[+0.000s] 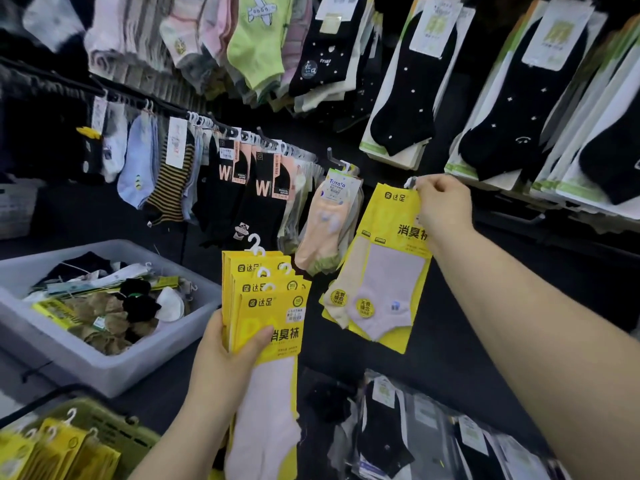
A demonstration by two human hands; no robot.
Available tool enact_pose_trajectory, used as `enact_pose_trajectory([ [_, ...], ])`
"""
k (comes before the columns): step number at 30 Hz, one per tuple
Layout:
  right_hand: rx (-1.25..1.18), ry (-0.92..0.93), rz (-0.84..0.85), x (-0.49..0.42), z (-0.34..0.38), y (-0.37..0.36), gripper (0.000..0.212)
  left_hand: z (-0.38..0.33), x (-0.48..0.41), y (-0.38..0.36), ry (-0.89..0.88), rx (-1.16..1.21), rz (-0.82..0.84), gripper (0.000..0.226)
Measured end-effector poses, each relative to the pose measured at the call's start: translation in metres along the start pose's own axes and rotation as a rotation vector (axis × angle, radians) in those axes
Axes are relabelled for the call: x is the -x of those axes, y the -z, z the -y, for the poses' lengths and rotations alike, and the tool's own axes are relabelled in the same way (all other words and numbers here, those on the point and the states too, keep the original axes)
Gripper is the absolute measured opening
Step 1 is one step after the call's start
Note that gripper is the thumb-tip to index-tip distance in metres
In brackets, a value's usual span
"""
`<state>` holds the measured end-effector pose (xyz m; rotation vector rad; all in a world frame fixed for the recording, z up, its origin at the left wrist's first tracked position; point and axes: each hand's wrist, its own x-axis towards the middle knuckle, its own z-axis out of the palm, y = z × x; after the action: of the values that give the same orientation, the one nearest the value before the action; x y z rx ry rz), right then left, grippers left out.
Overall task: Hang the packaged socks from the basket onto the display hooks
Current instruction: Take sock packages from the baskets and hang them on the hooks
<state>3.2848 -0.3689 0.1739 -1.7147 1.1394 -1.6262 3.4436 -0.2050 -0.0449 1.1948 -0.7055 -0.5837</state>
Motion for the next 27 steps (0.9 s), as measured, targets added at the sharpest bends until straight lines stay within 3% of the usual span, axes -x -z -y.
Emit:
enact_pose_trajectory([
  [6, 0.061, -0.028, -0.134, -0.009, -0.016, -0.004, 0.018, 0.002, 0.003, -0.007, 0.027, 0.029, 0.063, 0.031],
  [8, 0.090, -0.043, -0.206, -0.002, -0.021, -0.001, 0.005, 0.001, 0.005, -0.009, 0.032, 0.032, 0.088, 0.031],
  [10, 0.184, -0.021, -0.262, 0.016, -0.025, 0.005, 0.023, -0.001, 0.008, -0.012, 0.043, 0.047, 0.105, 0.031],
  [12, 0.210, 0.044, -0.125, 0.047, -0.029, 0.008, 0.022, -0.004, 0.011, -0.015, 0.063, 0.103, 0.126, 0.033],
  [15, 0.198, -0.053, 0.410, 0.110, -0.035, 0.005, 0.028, -0.010, 0.016, -0.021, 0.083, 0.166, 0.145, 0.048],
  [17, 0.224, -0.113, 0.583, 0.140, -0.039, 0.002, 0.039, -0.013, 0.018, -0.026, 0.080, 0.173, 0.159, 0.059],
  [20, 0.272, -0.060, 0.558, 0.156, -0.040, 0.003, 0.037, -0.016, 0.021, -0.029, 0.074, 0.179, 0.210, 0.066],
  [24, 0.033, -0.170, 0.599, 0.148, -0.032, 0.014, 0.030, -0.016, 0.022, -0.029, 0.104, 0.263, 0.285, 0.064],
  [27, 0.077, -0.060, 0.642, 0.149, -0.033, 0.018, 0.037, -0.014, 0.025, -0.034, 0.097, 0.261, 0.292, 0.055],
])
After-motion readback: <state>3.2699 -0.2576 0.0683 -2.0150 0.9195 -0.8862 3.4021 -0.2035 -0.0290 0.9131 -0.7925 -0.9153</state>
